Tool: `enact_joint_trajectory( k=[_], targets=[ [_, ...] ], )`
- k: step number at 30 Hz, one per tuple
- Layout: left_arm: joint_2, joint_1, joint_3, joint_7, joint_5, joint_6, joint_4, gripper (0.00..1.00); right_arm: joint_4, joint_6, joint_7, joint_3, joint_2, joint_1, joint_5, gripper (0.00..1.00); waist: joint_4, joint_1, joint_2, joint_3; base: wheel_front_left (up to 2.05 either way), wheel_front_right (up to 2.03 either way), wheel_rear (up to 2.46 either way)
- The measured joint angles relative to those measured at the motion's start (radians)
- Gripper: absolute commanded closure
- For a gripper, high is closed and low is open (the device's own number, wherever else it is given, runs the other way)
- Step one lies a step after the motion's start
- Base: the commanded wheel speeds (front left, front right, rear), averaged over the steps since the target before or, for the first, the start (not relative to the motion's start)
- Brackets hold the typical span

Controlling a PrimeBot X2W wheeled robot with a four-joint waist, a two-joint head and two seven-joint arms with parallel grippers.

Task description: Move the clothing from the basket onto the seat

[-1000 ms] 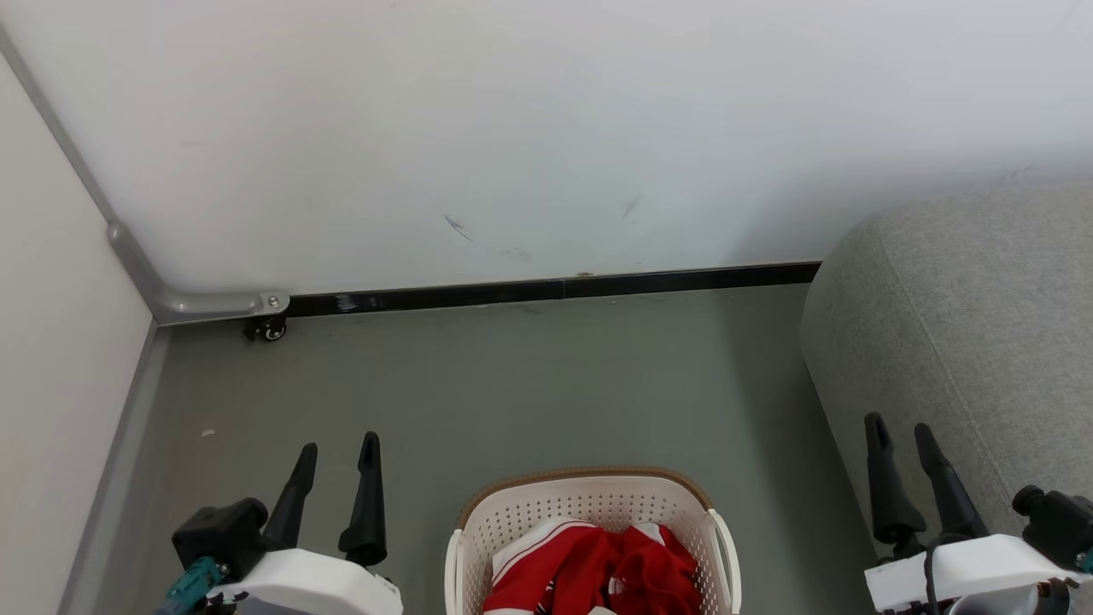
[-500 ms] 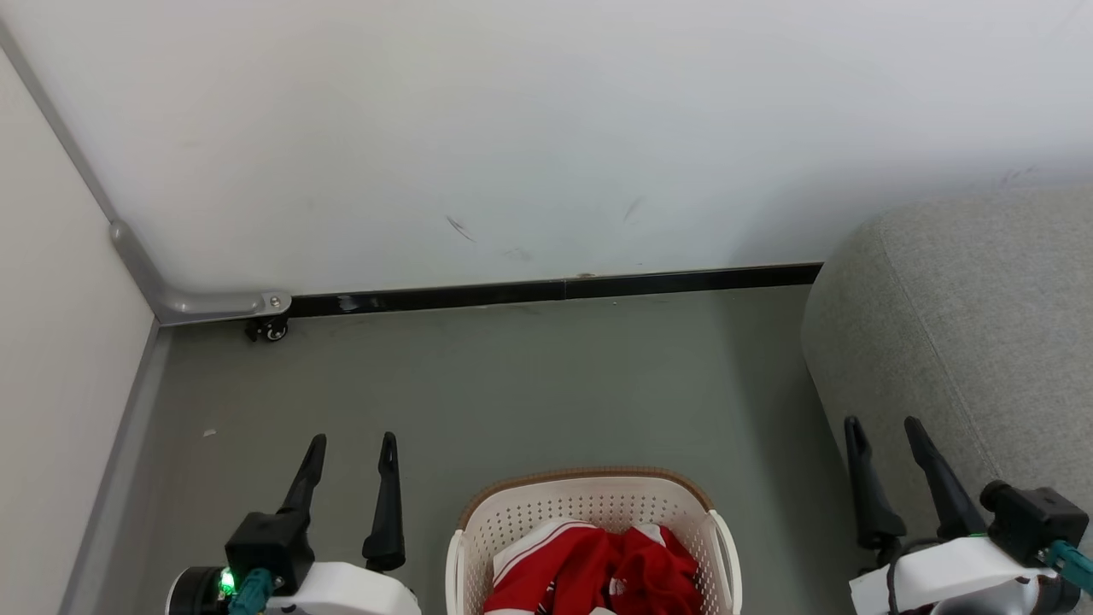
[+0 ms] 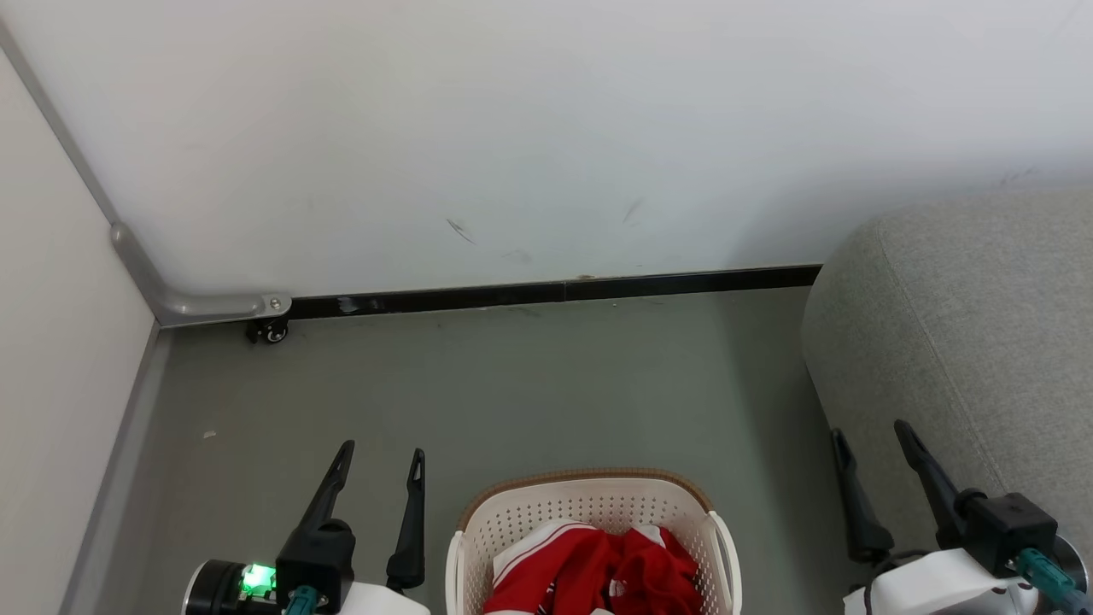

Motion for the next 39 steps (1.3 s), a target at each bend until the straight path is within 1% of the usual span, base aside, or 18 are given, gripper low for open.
enact_joint_trajectory(
  k=[23,39],
  targets=[
    [-0.002,-0.012,0.019,-0.004,-0.002,0.007,0.027,0.00,0.001,0.000,0.000,0.004,0.000,0.010,0.023,0.00,0.000,-0.0001,0.0000,0.003,0.00,0.00,0.00],
    [0.000,-0.014,0.026,-0.004,0.000,0.007,0.037,0.00,-0.015,0.000,-0.012,0.006,0.000,0.009,0.022,0.00,-0.007,-0.0002,0.0000,0.033,0.00,0.00,0.00]
  ],
)
